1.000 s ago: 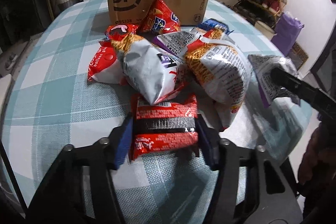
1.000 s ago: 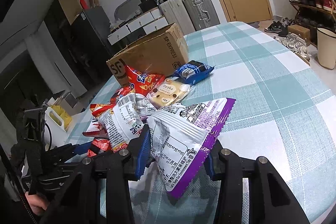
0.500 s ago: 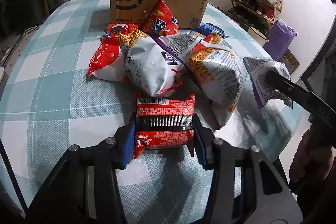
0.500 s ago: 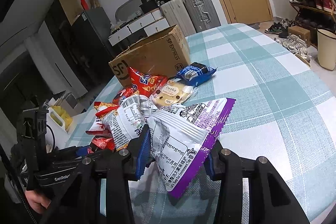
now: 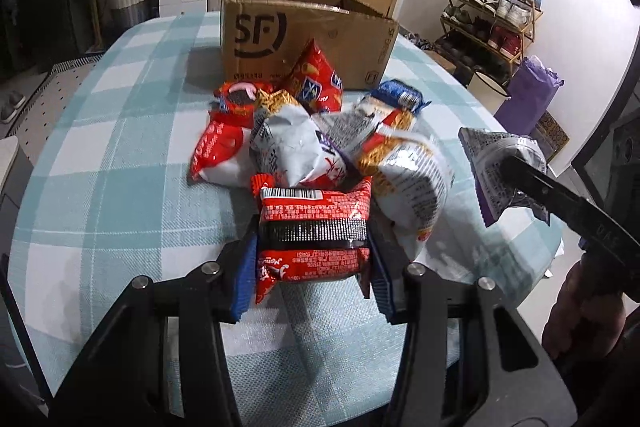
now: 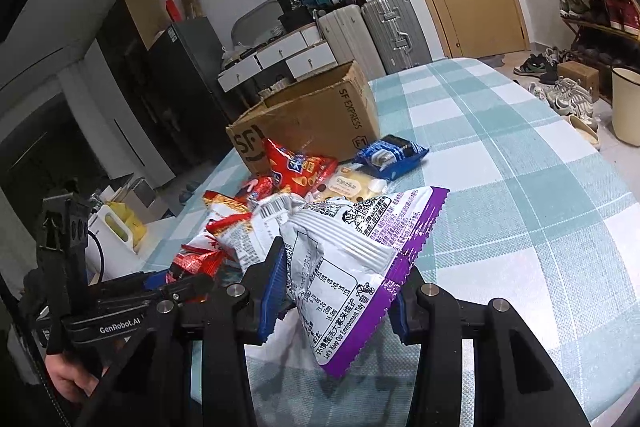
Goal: Organize snacks
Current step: 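Carry the wafer pack and white-purple bag into the cardboard box with both grippers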
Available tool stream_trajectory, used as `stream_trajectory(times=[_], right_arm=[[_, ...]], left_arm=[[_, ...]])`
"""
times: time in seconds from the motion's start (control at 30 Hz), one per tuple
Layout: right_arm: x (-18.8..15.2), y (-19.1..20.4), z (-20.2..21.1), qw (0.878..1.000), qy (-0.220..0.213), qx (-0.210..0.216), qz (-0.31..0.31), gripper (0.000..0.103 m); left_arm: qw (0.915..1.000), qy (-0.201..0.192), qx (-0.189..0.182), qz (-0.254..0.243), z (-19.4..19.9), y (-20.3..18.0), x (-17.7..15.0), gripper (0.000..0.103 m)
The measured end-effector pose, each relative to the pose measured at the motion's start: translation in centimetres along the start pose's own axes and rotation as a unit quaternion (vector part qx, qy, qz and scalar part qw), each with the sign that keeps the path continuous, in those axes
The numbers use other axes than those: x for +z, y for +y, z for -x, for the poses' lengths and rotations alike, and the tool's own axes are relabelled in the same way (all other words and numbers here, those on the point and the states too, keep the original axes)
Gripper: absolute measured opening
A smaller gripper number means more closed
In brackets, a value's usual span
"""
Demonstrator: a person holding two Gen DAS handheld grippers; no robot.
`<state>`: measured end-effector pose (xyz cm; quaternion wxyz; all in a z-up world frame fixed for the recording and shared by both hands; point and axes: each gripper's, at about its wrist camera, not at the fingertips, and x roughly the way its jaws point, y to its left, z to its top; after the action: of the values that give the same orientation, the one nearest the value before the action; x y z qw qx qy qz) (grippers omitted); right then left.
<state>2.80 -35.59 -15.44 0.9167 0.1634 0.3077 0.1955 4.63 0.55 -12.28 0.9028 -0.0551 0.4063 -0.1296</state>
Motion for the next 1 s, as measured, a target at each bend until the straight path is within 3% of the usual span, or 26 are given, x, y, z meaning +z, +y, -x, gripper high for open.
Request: stream_trajectory(times=[0.5, 1.0], right_arm=[[2.0, 2.4, 0.7, 0.999, -0.013, 0.022, 0.023, 0.044], [5.6, 4.0, -1.9, 0.998, -0.006, 0.050, 0.033, 0.044]], left_arm=[[0.9992, -0.039, 0.001, -0.003, 2.4, 0.2, 2.8, 0.045], [0.9976, -0.068, -0.008, -0.008, 2.8, 0.2, 8.3, 0.045]])
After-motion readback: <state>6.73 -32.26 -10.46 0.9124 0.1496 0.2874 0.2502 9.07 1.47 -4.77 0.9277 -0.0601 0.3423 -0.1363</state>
